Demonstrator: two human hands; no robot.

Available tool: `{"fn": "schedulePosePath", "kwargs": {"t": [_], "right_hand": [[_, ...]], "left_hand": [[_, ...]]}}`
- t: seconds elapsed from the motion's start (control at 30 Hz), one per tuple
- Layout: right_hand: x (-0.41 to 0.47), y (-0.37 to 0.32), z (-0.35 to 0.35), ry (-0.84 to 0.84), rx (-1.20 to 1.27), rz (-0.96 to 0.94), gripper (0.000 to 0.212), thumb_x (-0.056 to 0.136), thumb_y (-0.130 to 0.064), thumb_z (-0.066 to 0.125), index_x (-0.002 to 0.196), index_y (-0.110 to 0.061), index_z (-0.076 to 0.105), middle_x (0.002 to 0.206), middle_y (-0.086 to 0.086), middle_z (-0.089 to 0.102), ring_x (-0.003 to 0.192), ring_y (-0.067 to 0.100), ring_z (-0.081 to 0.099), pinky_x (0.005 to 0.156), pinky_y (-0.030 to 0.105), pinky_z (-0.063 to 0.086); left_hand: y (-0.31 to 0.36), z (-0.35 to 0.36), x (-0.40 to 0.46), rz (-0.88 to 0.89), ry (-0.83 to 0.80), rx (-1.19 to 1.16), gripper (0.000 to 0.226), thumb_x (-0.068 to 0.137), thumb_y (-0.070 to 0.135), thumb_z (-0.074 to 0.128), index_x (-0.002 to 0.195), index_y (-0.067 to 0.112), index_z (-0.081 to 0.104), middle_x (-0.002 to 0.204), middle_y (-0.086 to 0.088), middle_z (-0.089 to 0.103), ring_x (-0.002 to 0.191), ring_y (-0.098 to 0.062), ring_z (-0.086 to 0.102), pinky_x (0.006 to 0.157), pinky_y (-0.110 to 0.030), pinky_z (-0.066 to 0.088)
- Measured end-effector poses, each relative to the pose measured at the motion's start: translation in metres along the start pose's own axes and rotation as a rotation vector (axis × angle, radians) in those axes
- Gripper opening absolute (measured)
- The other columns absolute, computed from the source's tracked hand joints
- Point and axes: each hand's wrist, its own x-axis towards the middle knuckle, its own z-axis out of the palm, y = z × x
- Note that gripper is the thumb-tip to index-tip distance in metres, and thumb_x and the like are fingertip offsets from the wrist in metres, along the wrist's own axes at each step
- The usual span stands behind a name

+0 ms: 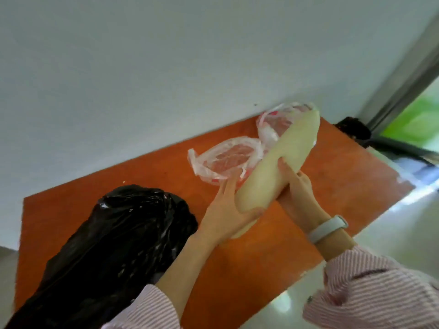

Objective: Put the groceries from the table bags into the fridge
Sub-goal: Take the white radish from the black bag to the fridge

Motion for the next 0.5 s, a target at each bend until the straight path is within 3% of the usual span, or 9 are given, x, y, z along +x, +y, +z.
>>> {"fn": "schedulePosePath", "kwargs": {"t": [0.1, 0.23, 0.3, 0.4, 0.5], "right_hand": [[-0.024, -0.023, -0.083, 0.086, 0.027, -0.001, 0.059, 0.071, -0.033, 0.067, 0.119, 0.0, 0.052, 0.111, 0.014, 0.065, 0.103, 0.03, 0.062, 0.078, 0.04, 0.054], [-0.066, -0.064, -0.215, 0.178, 0.015, -0.01, 0.047, 0.082, -0.031, 0.06, 0.116, 0.0, 0.053, 0.112, 0.014, 0.064, 0.102, 0.027, 0.062, 0.081, 0.039, 0.053], [-0.093, -0.082, -0.285, 0.214, -0.034, -0.024, 0.039, 0.087, -0.033, 0.053, 0.116, -0.006, 0.055, 0.109, 0.008, 0.063, 0.099, 0.02, 0.062, 0.081, 0.036, 0.051], [-0.141, -0.101, -0.381, 0.346, -0.153, -0.088, 0.053, 0.083, -0.04, 0.053, 0.13, -0.017, 0.046, 0.122, 0.0, 0.057, 0.109, 0.014, 0.055, 0.092, 0.037, 0.045], [-0.19, -0.11, -0.456, 0.474, -0.293, -0.102, 0.054, 0.088, -0.036, 0.051, 0.137, -0.02, 0.036, 0.128, -0.001, 0.051, 0.113, 0.013, 0.052, 0.096, 0.035, 0.045]], "left_hand": [[0.043, 0.079, 0.006, 0.084, -0.151, -0.021, 0.093, 0.068, 0.049, 0.073, 0.143, 0.036, 0.019, 0.146, 0.01, 0.033, 0.128, -0.011, 0.039, 0.103, -0.04, 0.039], [0.111, 0.185, 0.0, 0.119, -0.273, -0.135, 0.087, 0.068, 0.04, 0.077, 0.141, 0.029, 0.03, 0.136, 0.012, 0.042, 0.122, -0.007, 0.042, 0.1, -0.027, 0.037], [0.146, 0.239, -0.008, 0.101, -0.362, -0.257, 0.076, 0.072, 0.035, 0.076, 0.138, 0.029, 0.037, 0.13, 0.014, 0.048, 0.114, -0.004, 0.049, 0.092, -0.02, 0.041], [0.205, 0.323, -0.021, 0.026, -0.506, -0.464, 0.052, 0.08, 0.029, 0.069, 0.126, 0.031, 0.045, 0.111, 0.011, 0.06, 0.095, -0.005, 0.06, 0.069, -0.018, 0.052], [0.261, 0.404, -0.029, -0.066, -0.596, -0.608, 0.039, 0.085, 0.027, 0.062, 0.123, 0.025, 0.05, 0.105, 0.002, 0.063, 0.091, -0.017, 0.065, 0.064, -0.027, 0.055]]}}
